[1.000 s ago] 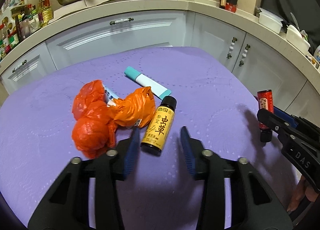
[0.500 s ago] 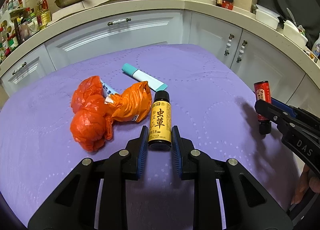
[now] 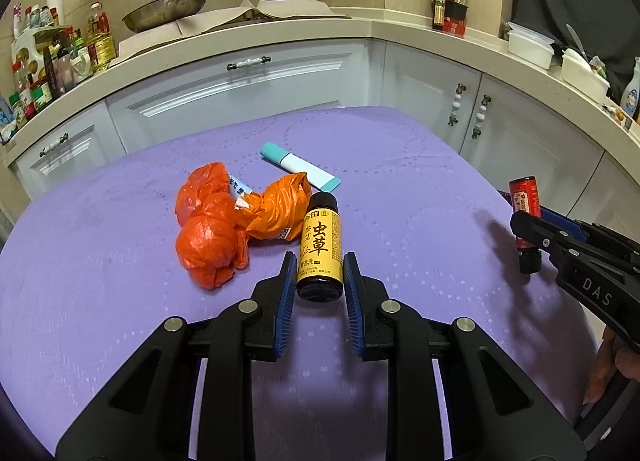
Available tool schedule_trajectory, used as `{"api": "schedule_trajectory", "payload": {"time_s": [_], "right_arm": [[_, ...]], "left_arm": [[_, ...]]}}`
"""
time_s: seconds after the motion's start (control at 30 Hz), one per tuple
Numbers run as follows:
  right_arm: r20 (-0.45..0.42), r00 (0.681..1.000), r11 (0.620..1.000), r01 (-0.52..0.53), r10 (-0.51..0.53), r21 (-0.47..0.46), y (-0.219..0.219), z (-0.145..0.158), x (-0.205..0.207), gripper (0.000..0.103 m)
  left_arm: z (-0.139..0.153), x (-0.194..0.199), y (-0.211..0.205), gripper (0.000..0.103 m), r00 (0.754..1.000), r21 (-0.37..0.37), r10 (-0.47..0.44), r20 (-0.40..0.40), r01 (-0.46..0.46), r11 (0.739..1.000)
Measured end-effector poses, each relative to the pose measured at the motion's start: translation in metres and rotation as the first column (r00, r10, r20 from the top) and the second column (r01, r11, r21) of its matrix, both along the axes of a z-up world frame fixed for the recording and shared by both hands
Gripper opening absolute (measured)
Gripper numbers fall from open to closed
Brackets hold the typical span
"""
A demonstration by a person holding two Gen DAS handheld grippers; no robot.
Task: Collect trash
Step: 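Grasp the yellow bottle with the left tool while the right holds the red bottle, then carry both bottles over the bin and open both tools to drop them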
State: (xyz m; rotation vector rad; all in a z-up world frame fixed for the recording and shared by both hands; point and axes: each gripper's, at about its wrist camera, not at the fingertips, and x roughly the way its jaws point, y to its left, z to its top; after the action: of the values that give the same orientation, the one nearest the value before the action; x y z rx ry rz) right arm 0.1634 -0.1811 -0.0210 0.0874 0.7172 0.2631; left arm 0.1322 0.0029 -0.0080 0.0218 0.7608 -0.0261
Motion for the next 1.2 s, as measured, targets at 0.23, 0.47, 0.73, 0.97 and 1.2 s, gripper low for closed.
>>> {"api": "schedule_trajectory", "payload": {"time_s": [0.23,0.47,0.73,0.97,1.2], "right_arm": [[0.011,1.000,1.000,0.017,-0.017,0.002,-0.008,0.003,-0.010,0.025],[0.030,0.998,0.999,0.048,-0.048,-0.003,-0.022,0.009,-0.020,0.025],[0.043,0.995,0.996,0.094,-0.093,-0.005,-0.042,0.013,-0.025,0.025],[0.052,0.989,0.990,0.140,-0.139,-0.011,-0.064,0.016,-0.027,0.025],[0.060,0.979,0.981,0.195,-0.194,-0.017,-0.091,0.018,-0.028,0.025]], "left_arm": [[0.010,-0.014,0.002,0.023,1.000,-0.015,0.000,0.025,0.000,1.000],[0.026,-0.028,-0.001,0.023,0.998,-0.028,-0.017,0.067,0.019,0.999],[0.038,-0.041,-0.015,0.023,0.993,-0.038,-0.060,0.103,0.064,0.997],[0.043,-0.038,-0.043,0.023,0.987,-0.039,-0.113,0.118,0.119,0.992],[0.047,-0.029,-0.084,0.023,0.972,-0.034,-0.188,0.142,0.195,0.980]]}}
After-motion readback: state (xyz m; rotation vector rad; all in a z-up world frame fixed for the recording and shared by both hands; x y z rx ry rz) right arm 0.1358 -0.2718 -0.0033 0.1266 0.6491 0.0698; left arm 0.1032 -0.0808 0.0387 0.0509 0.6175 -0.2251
